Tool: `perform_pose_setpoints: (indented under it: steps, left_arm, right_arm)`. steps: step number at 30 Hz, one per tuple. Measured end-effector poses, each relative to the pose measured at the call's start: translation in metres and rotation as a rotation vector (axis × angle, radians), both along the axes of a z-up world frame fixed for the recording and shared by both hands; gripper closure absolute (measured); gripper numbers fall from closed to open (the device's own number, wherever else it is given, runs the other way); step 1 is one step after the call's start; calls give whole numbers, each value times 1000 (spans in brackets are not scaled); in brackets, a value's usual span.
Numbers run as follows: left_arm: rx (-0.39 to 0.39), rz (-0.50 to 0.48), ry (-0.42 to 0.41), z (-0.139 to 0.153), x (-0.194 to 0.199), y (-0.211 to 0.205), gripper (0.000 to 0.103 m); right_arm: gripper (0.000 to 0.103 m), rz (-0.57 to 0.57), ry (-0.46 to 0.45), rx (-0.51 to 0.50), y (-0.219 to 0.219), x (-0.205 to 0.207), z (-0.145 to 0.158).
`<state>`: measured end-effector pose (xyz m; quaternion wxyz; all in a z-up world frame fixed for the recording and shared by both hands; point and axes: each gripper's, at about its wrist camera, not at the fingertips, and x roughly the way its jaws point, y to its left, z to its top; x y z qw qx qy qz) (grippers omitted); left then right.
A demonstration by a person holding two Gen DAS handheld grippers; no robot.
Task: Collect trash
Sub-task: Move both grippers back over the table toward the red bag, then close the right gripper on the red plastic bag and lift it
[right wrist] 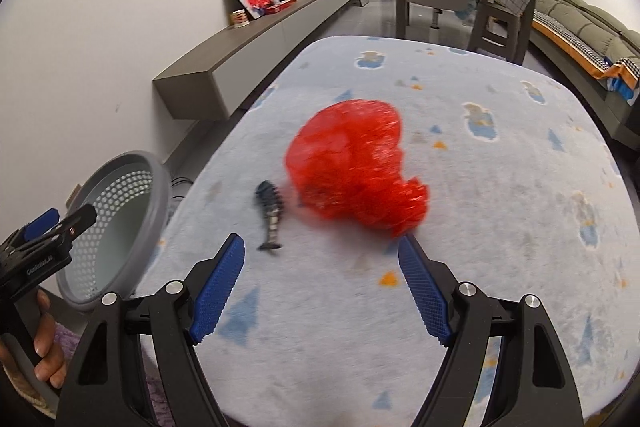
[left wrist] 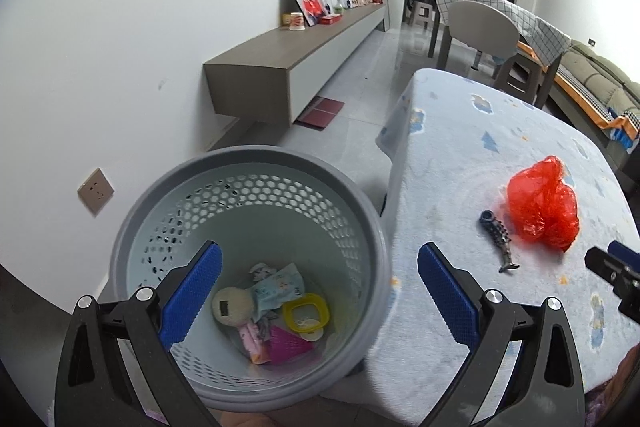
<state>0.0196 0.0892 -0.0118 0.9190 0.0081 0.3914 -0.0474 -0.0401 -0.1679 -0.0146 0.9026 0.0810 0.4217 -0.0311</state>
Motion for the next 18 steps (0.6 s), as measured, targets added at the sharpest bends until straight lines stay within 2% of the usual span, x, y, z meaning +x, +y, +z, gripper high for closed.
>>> perform_pose_setpoints:
  steps: [9,18]
  left_arm:
    - [4,-22,24,-10,8,-22,6]
    - [23,-31,57,-21,16,-31,6]
  right_arm:
    - [27,15,39,-34,-38,31,-7]
    - [27,62,114,14,-49,76,-35]
